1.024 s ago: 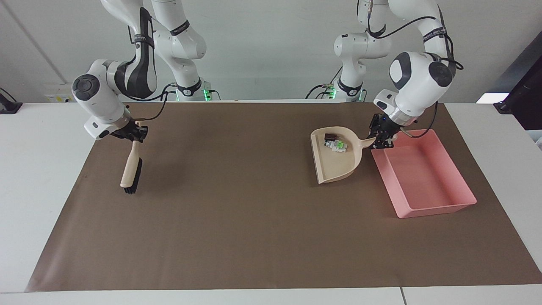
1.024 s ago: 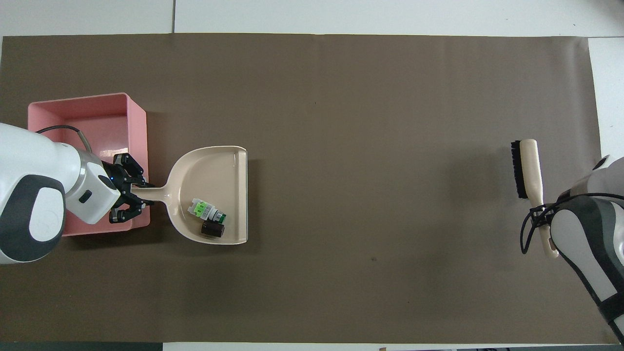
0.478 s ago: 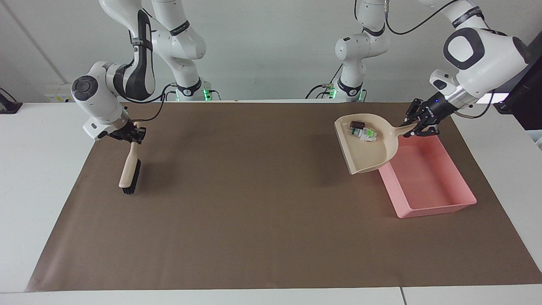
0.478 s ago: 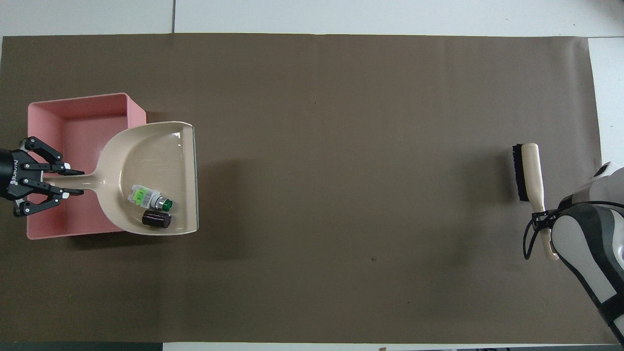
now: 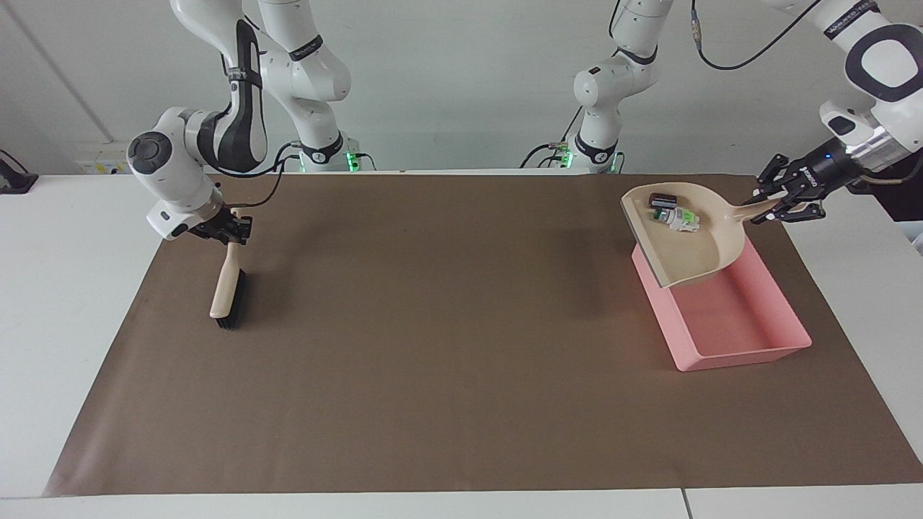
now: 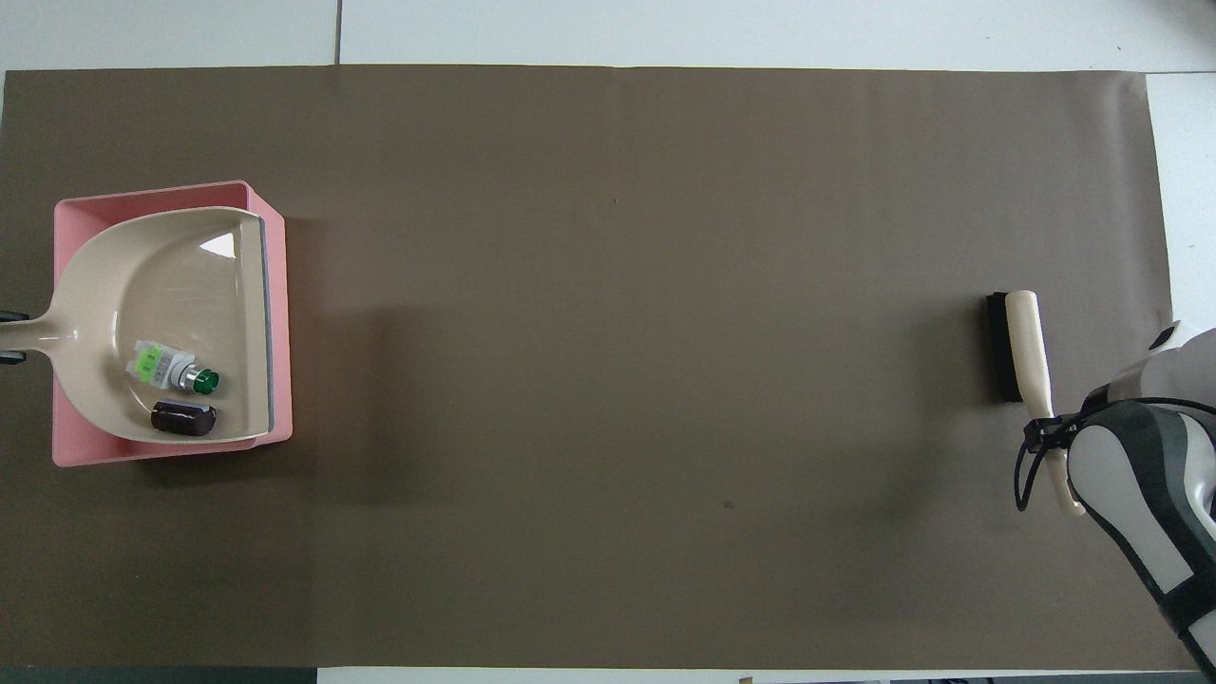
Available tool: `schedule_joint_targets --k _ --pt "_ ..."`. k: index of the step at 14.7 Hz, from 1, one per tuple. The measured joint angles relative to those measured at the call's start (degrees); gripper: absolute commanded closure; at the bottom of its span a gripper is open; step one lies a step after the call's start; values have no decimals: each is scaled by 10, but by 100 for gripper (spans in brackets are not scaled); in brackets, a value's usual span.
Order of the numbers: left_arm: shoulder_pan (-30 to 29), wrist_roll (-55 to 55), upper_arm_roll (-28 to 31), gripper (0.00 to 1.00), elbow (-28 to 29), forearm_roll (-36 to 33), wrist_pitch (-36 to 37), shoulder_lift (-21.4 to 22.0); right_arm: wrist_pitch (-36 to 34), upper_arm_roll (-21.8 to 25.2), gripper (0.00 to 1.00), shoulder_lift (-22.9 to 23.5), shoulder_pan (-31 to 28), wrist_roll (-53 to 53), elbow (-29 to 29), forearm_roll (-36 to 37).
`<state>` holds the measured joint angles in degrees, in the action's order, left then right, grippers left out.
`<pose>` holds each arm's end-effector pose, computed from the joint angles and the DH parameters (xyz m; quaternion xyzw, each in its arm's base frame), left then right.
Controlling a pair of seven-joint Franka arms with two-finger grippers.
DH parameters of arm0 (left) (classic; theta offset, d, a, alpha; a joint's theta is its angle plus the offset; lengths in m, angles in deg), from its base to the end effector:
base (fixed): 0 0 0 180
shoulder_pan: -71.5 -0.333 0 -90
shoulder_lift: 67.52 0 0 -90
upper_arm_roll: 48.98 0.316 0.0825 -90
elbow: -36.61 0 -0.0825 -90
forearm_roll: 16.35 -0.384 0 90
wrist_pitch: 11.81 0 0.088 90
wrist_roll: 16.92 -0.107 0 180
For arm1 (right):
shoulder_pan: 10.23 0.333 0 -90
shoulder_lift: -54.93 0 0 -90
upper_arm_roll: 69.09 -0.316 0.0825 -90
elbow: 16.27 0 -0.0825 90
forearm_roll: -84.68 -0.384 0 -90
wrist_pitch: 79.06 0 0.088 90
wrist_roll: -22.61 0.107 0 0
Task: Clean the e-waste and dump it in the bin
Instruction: 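Tip the dustpan over the pink bin with the left gripper, then hold the dustpan tipped while the right gripper sets the brush down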
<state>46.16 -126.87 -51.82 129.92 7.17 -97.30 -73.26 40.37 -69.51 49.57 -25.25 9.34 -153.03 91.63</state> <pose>0.5415 0.1765 0.5452 0.7076 -0.6659 0.1420 0.1888 0.4430 -0.1216 0.3406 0.9930 0.0235 -0.1130 0.0232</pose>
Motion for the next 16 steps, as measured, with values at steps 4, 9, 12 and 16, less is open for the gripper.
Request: schedule_joint_targets --k 4,9,12,16 --pt "-15 -9 26 100 -89 -2 14 -64 0 -8 0 -6 4 -5 27 0" --pt "-16 -88 84 100 -151 -56 8 -134 -71 -14 0 -35 62 1 128 0" --pt "-14 -98 86 100 -170 -113 -10 -146 -82 -16 0 -39 83 10 196 -6" --pt "4 -90 85 100 -185 -174 -41 -146 -163 -17 0 -12 96 110 306 -22"
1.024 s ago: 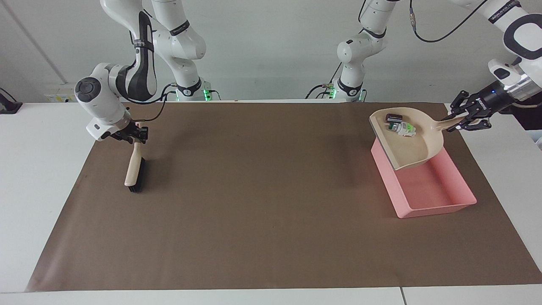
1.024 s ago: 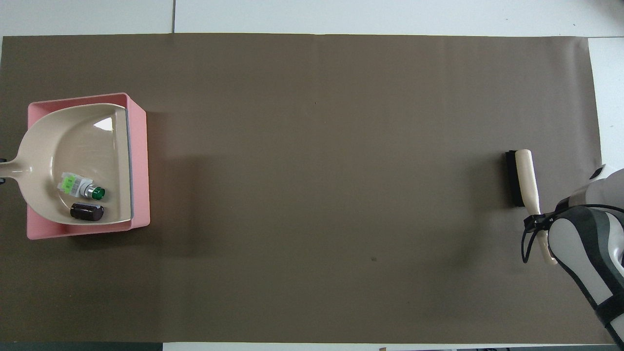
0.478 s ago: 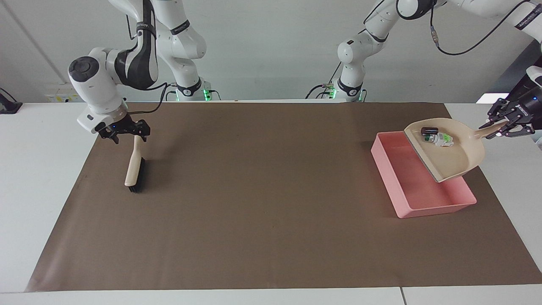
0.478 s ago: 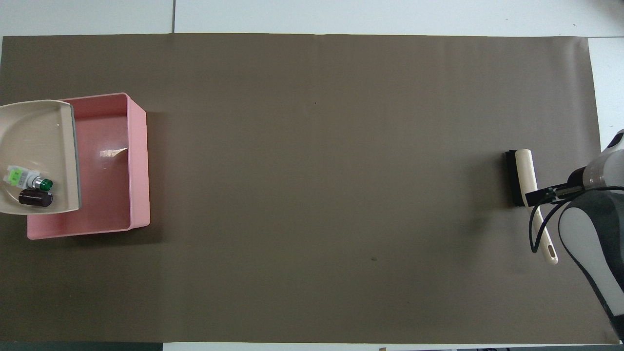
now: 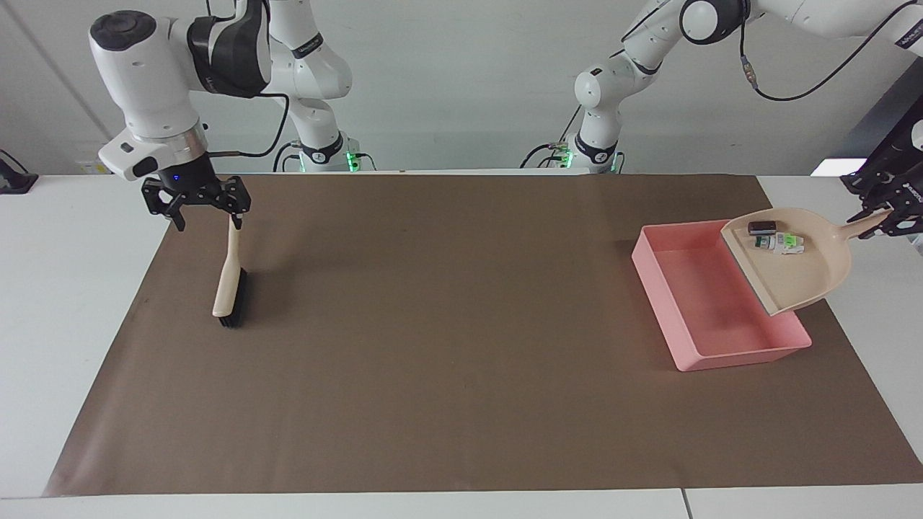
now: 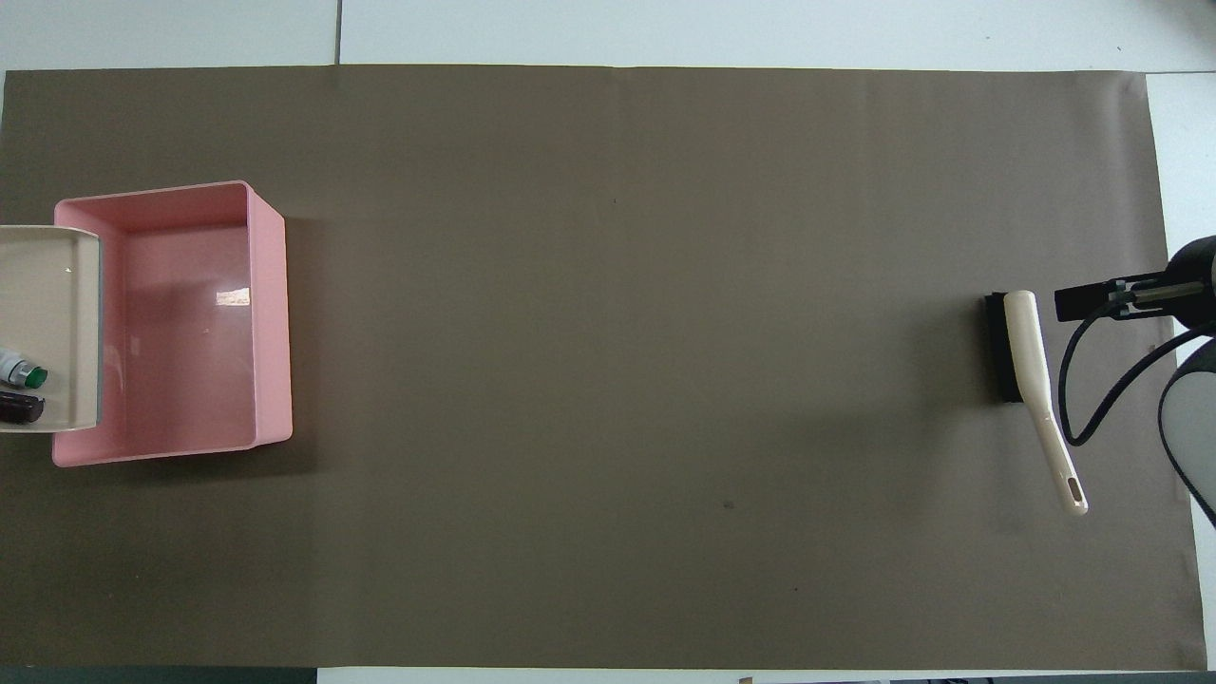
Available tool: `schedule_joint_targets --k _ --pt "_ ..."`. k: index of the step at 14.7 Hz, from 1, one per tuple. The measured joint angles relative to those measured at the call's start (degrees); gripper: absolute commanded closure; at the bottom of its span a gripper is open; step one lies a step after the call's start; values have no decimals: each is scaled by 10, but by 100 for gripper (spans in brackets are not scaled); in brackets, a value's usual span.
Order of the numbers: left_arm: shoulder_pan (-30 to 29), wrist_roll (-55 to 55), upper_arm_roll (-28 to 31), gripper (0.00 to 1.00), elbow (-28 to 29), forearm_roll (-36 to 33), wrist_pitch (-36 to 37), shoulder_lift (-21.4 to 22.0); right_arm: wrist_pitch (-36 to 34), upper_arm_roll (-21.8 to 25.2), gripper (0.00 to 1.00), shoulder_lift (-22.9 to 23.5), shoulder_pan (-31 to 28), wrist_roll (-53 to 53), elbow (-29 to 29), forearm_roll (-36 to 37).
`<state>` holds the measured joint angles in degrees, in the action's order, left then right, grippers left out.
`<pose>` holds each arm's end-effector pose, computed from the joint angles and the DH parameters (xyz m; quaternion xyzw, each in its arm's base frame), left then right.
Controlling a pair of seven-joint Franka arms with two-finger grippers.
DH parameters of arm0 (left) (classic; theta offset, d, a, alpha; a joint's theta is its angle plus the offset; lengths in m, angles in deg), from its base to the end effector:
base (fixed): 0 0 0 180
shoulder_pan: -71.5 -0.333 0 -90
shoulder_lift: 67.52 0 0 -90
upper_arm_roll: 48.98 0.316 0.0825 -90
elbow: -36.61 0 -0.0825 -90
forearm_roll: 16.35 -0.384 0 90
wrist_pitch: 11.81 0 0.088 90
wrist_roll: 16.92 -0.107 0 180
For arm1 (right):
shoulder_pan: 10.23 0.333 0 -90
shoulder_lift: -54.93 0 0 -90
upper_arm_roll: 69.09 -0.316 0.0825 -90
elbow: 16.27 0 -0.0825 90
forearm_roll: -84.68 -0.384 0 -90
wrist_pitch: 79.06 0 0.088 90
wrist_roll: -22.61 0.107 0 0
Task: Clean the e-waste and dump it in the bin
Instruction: 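Hold the dustpan tipped while the right gripper sets the brush down, then bring the dustpan back upright above the bin with the left gripper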
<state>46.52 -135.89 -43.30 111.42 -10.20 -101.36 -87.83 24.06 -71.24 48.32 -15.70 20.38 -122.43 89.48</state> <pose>0.5738 0.3140 0.5347 0.7161 -0.6954 0.0225 0.0556 0.5313 -0.0370 0.5730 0.9986 -0.0013 0.0289 0.0447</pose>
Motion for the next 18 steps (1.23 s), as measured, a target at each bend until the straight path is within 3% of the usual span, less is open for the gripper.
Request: schedule_joint_targets --k 5,13,18 --pt "46 97 0 100 0 -99 -5 32 -135 3 0 39 -3 84 95 -26" --pt "141 259 -2 100 71 -268 -12 115 -142 5 0 40 -6 93 98 -27" --pt "158 267 -3 100 82 -282 -13 125 -142 8 0 40 0 93 101 -28"
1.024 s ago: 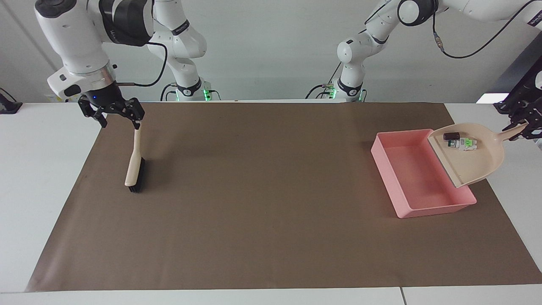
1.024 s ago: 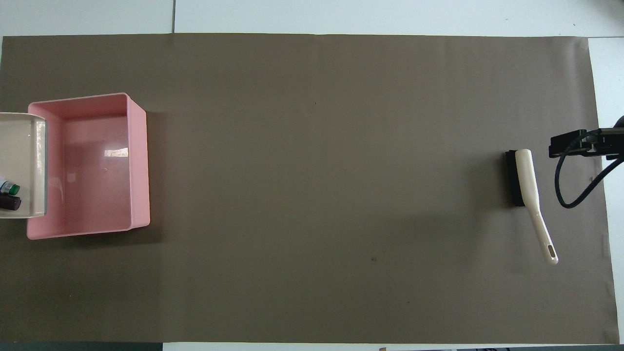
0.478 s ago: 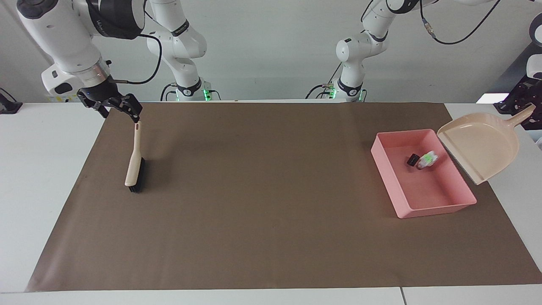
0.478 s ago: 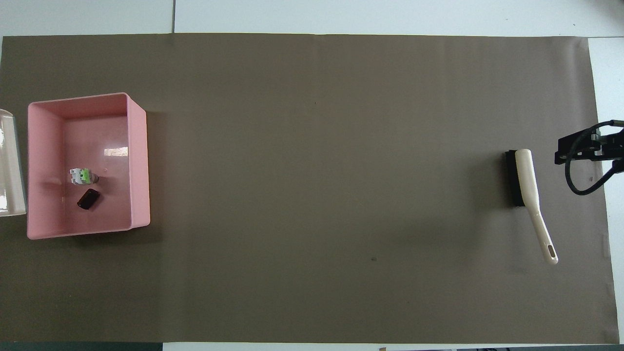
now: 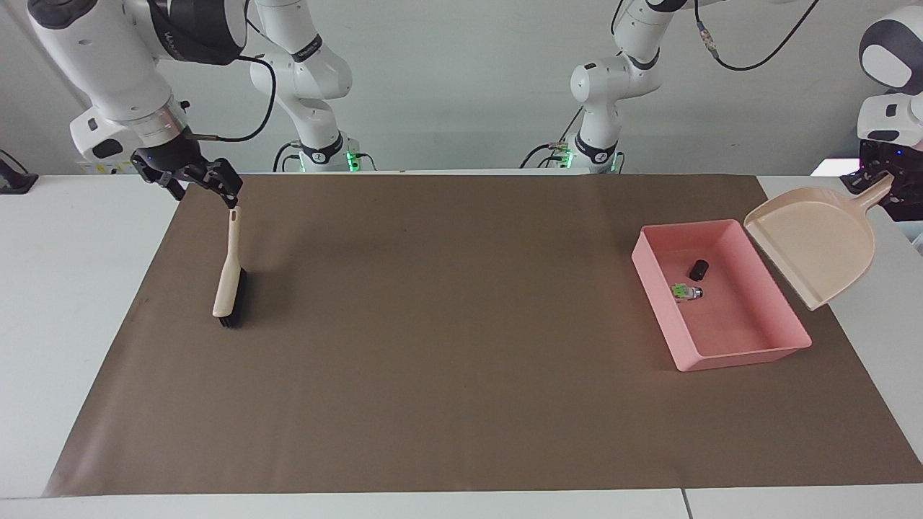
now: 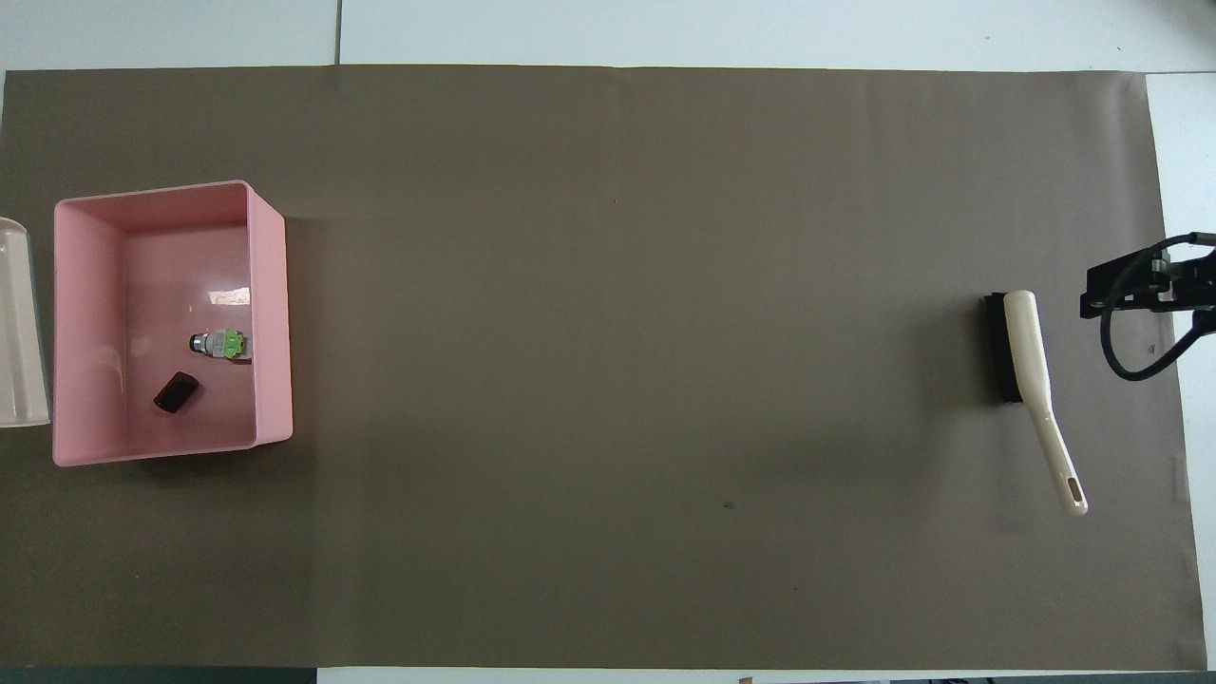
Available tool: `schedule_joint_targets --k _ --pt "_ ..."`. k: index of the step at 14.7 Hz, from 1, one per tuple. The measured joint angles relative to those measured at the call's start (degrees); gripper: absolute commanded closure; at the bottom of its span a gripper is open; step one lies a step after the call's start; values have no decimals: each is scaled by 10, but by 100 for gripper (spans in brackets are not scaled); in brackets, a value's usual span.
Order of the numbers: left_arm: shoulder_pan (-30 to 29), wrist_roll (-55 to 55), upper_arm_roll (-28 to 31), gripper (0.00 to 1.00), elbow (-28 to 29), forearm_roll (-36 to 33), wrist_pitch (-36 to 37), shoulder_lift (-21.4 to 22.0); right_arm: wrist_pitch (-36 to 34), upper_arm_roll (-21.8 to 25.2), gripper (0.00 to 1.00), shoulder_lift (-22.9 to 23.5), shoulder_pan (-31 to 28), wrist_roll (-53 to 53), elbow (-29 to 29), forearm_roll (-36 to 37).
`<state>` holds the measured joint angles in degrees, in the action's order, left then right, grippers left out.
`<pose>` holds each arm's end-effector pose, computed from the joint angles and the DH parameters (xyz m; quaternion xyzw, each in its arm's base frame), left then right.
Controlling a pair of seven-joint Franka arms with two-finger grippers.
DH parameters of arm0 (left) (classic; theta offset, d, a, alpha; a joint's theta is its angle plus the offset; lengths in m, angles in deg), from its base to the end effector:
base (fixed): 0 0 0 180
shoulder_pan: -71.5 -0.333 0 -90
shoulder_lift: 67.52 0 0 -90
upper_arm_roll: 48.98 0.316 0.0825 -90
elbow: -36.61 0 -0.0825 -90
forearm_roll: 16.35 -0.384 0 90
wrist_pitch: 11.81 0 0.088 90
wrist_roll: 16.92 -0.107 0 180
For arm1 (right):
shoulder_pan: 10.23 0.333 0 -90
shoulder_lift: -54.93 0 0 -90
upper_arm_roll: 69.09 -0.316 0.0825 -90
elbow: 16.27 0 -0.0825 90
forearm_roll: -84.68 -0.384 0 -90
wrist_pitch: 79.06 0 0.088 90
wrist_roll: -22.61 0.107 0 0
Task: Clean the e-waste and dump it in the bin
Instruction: 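Bring the dustpan back upright above the bin with the left gripper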
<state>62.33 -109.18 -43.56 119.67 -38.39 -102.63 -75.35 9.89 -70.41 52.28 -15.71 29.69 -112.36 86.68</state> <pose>0.5696 0.1850 0.6128 -0.7616 0.6172 0.1587 0.1175 0.5338 -0.0424 0.5983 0.9943 -0.0975 -0.0387 0.0190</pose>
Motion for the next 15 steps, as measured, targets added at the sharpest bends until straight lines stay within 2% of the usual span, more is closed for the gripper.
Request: schedule_joint_targets --k 5,9,12,15 --pt "26 -13 -5 100 1 2 0 5 0 3 0 0 0 9 0 -2" --pt "52 -20 -7 100 8 53 5 10 -9 2 0 -1 3 27 12 -5" --pt "73 -37 -9 100 39 106 7 25 -14 2 0 -2 5 26 21 -5" --pt "102 -39 -9 100 74 125 7 45 -16 2 0 -2 6 25 25 -5"
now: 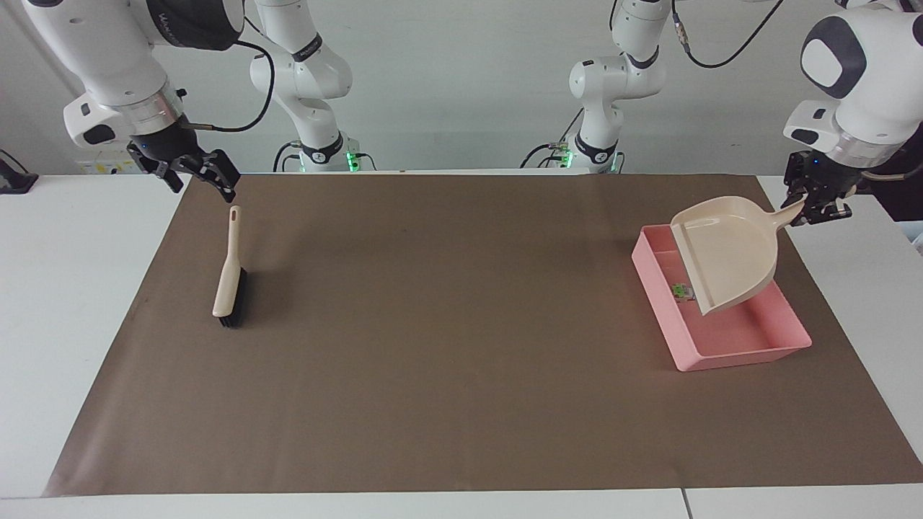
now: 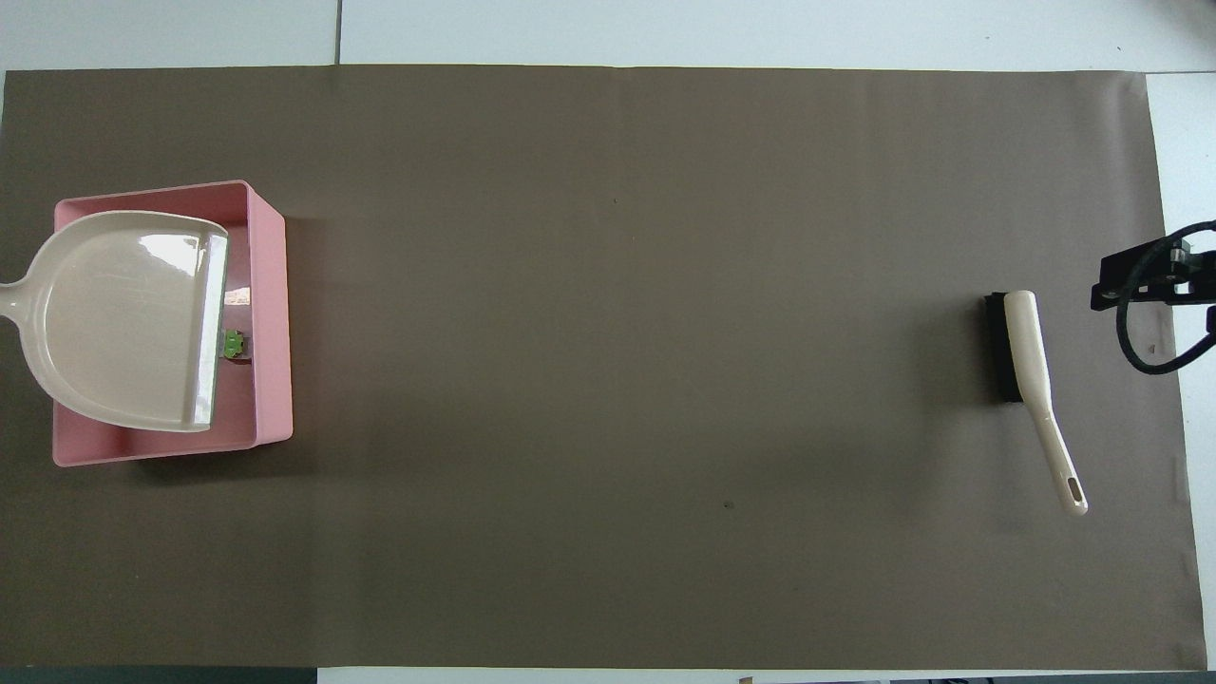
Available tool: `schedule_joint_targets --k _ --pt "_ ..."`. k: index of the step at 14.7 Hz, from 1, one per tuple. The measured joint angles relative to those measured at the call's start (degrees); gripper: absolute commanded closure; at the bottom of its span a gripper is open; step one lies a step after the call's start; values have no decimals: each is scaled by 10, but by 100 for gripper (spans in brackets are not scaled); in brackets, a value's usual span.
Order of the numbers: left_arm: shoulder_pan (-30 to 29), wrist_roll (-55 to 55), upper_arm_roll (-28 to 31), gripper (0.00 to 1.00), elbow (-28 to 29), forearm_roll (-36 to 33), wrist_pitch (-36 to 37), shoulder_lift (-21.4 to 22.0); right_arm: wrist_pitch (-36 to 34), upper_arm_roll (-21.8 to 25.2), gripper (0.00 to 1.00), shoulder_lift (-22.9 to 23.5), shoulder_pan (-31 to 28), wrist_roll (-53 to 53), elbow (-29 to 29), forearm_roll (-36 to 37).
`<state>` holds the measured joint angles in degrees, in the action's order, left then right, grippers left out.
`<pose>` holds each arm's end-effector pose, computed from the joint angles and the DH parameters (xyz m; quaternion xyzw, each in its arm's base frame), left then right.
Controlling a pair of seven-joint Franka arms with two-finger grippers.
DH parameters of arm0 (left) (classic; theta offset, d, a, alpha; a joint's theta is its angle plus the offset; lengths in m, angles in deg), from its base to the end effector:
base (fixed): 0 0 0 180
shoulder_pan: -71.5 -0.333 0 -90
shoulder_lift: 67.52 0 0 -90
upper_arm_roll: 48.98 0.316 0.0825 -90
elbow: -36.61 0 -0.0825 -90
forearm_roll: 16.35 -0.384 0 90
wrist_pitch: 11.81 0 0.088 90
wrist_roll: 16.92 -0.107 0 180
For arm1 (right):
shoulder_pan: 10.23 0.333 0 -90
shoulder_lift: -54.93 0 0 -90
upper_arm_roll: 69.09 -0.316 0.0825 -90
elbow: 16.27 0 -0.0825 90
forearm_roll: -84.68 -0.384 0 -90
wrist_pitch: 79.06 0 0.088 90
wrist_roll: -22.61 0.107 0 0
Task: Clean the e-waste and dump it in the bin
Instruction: 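Bring the dustpan back upright above the bin with the left gripper, then lower the dustpan onto the table beside the bin with the left gripper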
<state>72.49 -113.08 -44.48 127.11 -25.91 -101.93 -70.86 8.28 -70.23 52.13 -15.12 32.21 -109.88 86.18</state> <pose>0.5683 0.0514 0.5894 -0.6856 0.7222 0.0862 0.0305 0.5321 -0.0375 0.6176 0.9926 -0.1164 -0.0295 0.0151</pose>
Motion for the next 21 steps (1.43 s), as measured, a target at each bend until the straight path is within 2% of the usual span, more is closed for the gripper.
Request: schedule_joint_targets --k 11,15,17,21 --pt "47 40 0 100 20 62 15 15 -6 -1 0 0 10 -33 4 0" --pt "79 40 -1 100 97 125 -19 46 -6 -1 0 0 14 -33 5 0" --pt "120 50 -2 100 143 136 -64 54 -6 -1 0 0 14 -33 5 0" --pt "191 140 -4 100 232 137 -187 52 -6 0 0 0 14 -33 5 0"
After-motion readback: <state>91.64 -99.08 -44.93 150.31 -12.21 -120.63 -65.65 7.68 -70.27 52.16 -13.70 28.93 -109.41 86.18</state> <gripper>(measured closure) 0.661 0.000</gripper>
